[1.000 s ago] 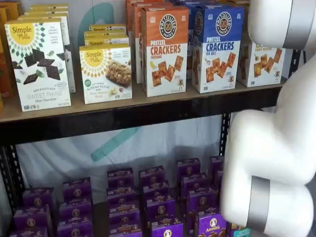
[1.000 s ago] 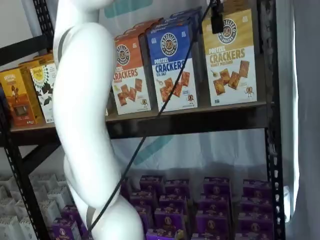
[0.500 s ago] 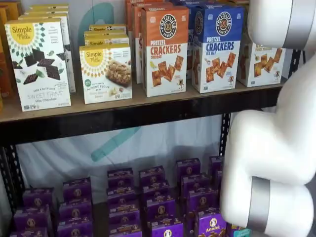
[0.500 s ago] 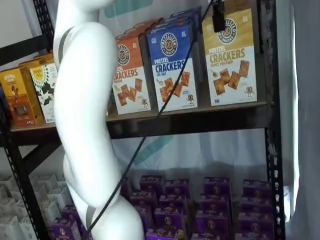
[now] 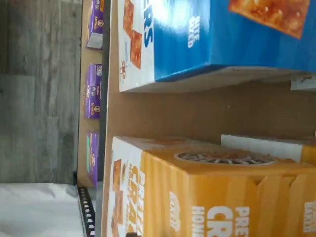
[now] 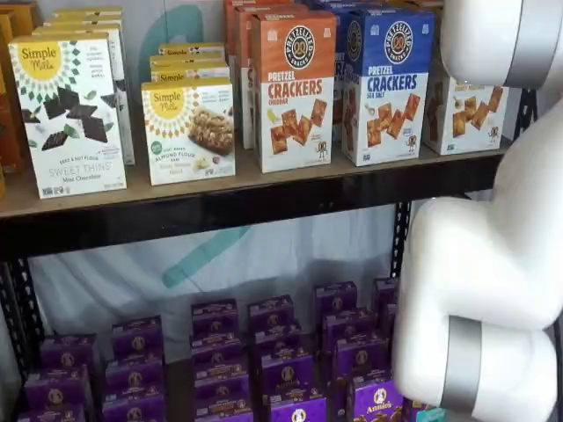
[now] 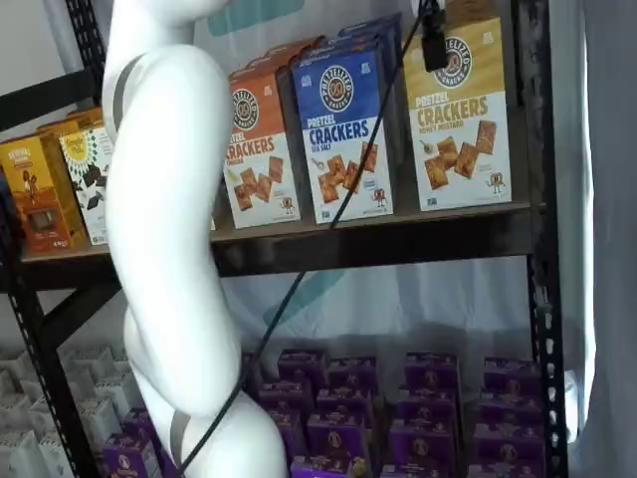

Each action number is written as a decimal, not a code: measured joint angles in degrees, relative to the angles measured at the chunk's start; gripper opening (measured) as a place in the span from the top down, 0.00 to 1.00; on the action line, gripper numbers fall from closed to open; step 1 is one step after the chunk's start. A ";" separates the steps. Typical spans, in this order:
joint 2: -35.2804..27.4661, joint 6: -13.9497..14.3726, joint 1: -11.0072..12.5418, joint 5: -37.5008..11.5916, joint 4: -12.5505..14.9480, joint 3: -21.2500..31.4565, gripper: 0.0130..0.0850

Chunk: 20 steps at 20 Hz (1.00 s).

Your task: Retrieve the yellow and white box located on the top shelf, the sixth one from the left

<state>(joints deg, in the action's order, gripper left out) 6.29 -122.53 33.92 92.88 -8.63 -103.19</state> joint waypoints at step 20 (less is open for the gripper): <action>0.39 0.99 -1.93 4.48 4.98 -1.43 0.11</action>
<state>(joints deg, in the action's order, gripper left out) 6.68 -121.54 31.99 97.37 -3.66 -104.62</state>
